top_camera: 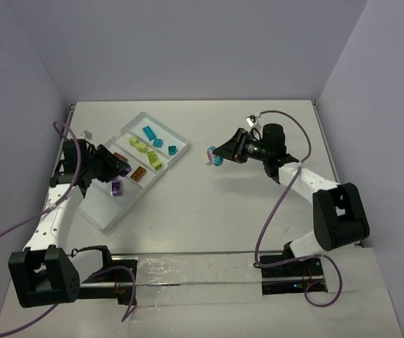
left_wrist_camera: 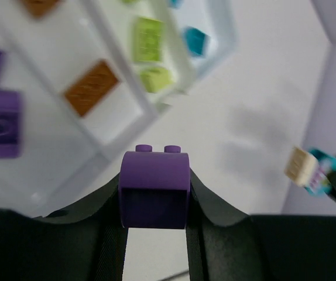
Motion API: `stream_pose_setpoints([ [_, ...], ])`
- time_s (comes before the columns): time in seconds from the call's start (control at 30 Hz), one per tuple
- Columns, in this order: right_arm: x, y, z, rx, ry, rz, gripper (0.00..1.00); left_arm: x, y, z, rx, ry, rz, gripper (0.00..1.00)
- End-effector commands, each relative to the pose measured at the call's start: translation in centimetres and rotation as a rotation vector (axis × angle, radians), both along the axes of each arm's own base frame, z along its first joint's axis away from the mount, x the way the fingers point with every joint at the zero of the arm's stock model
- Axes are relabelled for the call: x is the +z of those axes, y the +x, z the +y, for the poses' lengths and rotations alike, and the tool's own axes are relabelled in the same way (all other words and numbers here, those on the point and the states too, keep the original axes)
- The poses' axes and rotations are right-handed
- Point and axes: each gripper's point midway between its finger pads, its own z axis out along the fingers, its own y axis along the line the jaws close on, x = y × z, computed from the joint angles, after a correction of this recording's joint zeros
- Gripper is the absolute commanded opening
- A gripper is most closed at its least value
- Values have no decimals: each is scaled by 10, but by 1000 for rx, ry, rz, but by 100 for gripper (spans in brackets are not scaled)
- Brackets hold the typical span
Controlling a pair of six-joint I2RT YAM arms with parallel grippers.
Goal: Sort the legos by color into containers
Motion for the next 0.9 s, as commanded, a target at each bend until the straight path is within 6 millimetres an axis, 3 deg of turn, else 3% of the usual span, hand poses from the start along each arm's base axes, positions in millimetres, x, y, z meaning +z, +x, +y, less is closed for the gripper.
stream_pose_setpoints([
  [0.0, 22, 9, -10, -41, -107, -108, 0, -20, -5, 66, 334, 201, 144, 0],
  [0.23, 21, 5, -12, -44, -125, -115, 0, -22, 4, 105, 500, 323, 200, 0],
  [0.5, 17, 2, -14, -43, -138, -115, 1, -19, 25, 120, 555, 364, 211, 0],
  [0.77, 14, 2, -14, -40, -145, -109, 2, -29, 44, 129, 572, 406, 253, 0],
  [0.87, 13, 2, -15, -43, -151, -108, 3, -42, 50, 135, 577, 444, 300, 8],
])
